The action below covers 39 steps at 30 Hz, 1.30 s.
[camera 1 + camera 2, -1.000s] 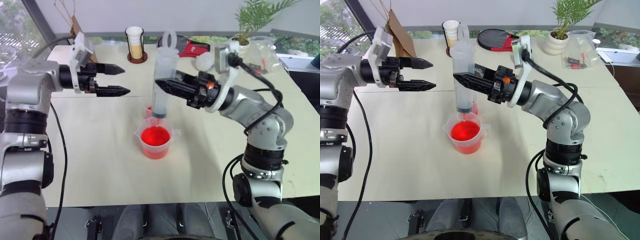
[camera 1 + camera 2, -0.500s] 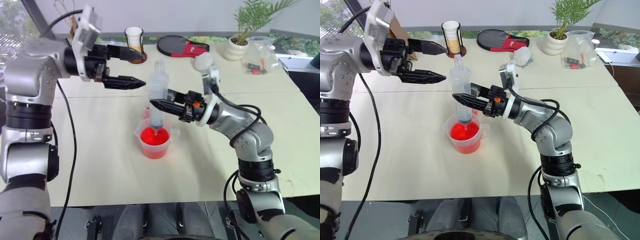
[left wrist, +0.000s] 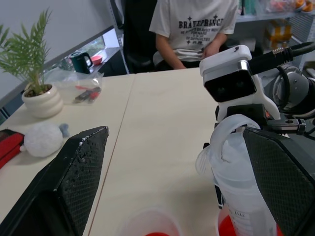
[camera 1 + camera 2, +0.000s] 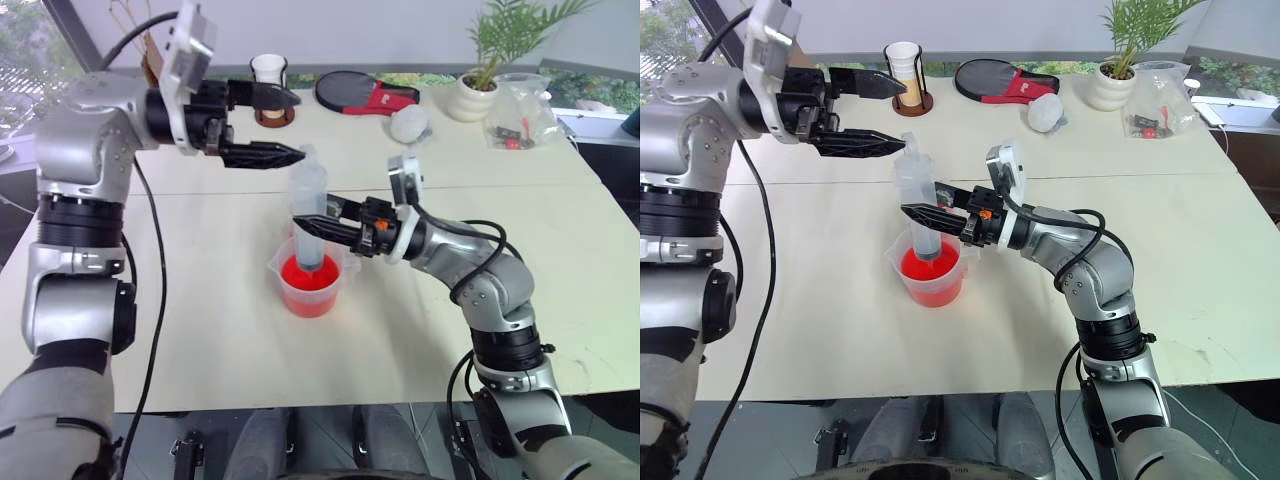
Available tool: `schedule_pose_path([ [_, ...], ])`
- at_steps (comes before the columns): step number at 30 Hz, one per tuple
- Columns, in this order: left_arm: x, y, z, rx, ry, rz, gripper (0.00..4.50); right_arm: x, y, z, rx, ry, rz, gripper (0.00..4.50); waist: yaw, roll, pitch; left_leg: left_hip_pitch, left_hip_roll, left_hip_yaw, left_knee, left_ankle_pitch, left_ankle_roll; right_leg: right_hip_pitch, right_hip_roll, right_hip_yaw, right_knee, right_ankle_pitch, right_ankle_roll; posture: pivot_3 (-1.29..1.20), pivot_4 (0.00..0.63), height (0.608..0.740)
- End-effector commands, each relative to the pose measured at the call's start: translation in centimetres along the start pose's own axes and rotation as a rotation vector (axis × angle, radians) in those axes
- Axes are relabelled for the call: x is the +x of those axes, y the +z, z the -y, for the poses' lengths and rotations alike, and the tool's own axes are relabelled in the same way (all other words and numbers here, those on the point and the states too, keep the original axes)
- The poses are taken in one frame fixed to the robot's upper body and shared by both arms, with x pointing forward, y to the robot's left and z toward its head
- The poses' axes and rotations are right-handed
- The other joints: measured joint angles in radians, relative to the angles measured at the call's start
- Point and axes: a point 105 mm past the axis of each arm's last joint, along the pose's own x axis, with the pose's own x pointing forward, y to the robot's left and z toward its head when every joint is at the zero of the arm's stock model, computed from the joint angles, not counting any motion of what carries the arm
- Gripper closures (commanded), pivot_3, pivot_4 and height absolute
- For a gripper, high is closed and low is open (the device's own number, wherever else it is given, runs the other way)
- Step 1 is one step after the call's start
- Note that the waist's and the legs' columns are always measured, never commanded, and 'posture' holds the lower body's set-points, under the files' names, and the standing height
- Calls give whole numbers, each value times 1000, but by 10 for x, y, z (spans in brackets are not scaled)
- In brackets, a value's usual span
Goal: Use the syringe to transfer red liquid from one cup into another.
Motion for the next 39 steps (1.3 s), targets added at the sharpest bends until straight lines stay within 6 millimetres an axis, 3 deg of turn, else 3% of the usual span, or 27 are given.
schedule_pose_path([
  [1,4,1,1,58,-16,-22,1354,4,10,-8,-41,25,36,3100,0,0,0,0,0,0,0,0,0,0,0,0,0,0,0,0,150,740],
  [7,10,5,8,36,-55,18,4431,5,6,-11,-30,21,34,3100,0,0,0,0,0,0,0,0,0,0,0,0,0,0,0,0,150,740],
  [11,7,8,16,24,-83,15,4472,4,-3,-16,-10,21,25,3100,-2,0,0,0,0,0,0,0,0,0,0,0,0,0,0,0,150,740],
  [27,3,39,9,36,-58,113,4472,-3,-35,-19,-4,16,-47,3100,0,0,0,0,0,-1,0,0,0,0,0,0,1,0,0,0,150,740],
  [36,0,53,7,22,-55,173,4472,-4,-37,-17,-8,9,-54,3100,0,0,0,0,0,-1,0,0,0,0,1,0,1,0,0,0,150,740],
  [39,0,49,7,6,-54,165,4472,-4,-35,-15,-14,3,-46,3100,-1,0,0,0,0,-1,1,0,0,0,1,0,1,0,0,0,150,740],
])
